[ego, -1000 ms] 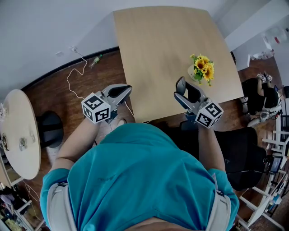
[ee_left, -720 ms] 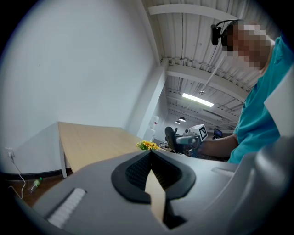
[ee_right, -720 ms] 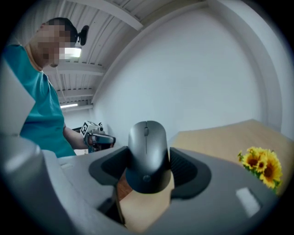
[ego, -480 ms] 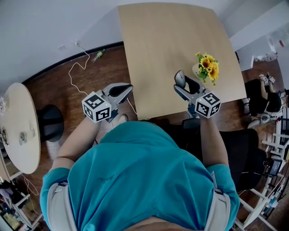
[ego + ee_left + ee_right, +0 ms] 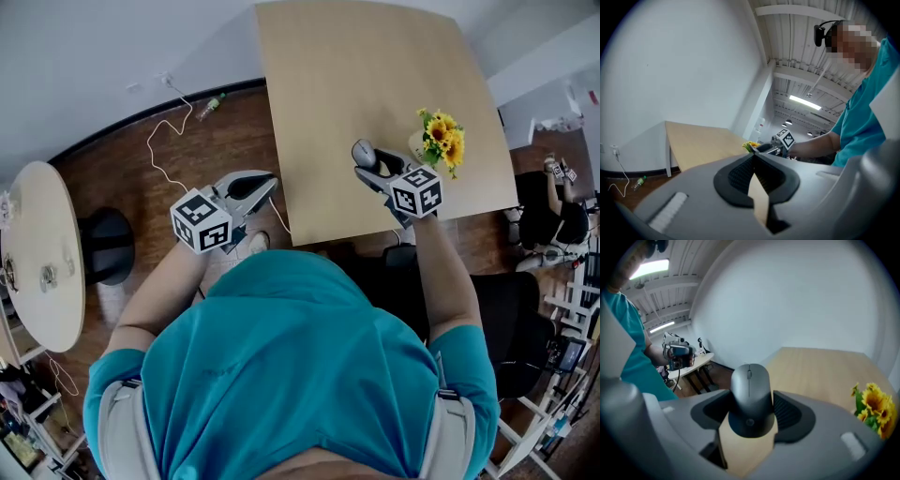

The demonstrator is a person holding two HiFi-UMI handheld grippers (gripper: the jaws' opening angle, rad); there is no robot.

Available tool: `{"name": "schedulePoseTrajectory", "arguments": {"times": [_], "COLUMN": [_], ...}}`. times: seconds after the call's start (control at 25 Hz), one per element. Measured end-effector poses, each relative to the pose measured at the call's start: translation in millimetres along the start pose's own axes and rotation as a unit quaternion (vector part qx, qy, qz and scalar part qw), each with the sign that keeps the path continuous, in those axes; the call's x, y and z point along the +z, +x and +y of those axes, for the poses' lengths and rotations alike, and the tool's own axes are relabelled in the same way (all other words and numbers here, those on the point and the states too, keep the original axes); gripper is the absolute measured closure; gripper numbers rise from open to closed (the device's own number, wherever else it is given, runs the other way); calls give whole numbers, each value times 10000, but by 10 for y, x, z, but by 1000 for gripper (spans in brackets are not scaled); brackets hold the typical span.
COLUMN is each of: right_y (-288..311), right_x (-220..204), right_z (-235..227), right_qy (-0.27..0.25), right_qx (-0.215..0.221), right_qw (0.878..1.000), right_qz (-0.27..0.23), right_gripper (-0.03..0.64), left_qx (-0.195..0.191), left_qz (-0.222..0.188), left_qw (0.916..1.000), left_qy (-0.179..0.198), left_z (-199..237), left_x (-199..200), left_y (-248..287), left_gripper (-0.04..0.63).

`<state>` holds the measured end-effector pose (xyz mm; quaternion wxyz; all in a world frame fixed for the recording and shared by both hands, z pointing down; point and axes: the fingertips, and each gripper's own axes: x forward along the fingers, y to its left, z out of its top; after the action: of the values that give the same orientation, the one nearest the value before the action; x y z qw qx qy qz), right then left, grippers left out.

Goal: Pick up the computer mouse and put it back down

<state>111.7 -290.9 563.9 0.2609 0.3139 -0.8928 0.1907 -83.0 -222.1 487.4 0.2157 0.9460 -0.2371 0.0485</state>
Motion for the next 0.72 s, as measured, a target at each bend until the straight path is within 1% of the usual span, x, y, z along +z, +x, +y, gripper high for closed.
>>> {"name": "schedulePoseTrajectory", "arguments": {"times": [0.28,0.48,0.72], "right_y": [320,492,648], "right_x": [-293,-504,-821], "right_z": [-178,-277,-419], "right_qy": [-42,-17,123], "right_qx": [-63,-82,-227], "right_qw": [9965,9914,9836], "right_qz": [833,1307,1785], "right_gripper": [328,328,328], "left_qx": [52,81,116], "left_qz": [14,34,87], "left_qw": [10000,9999,9999], "left_qy": [-44,-64,-67], "left_z": [35,42,61], "left_x": [-28,-57,-92], "left_y": [-74,-116,-161], "left_gripper": [591,591,591]}}
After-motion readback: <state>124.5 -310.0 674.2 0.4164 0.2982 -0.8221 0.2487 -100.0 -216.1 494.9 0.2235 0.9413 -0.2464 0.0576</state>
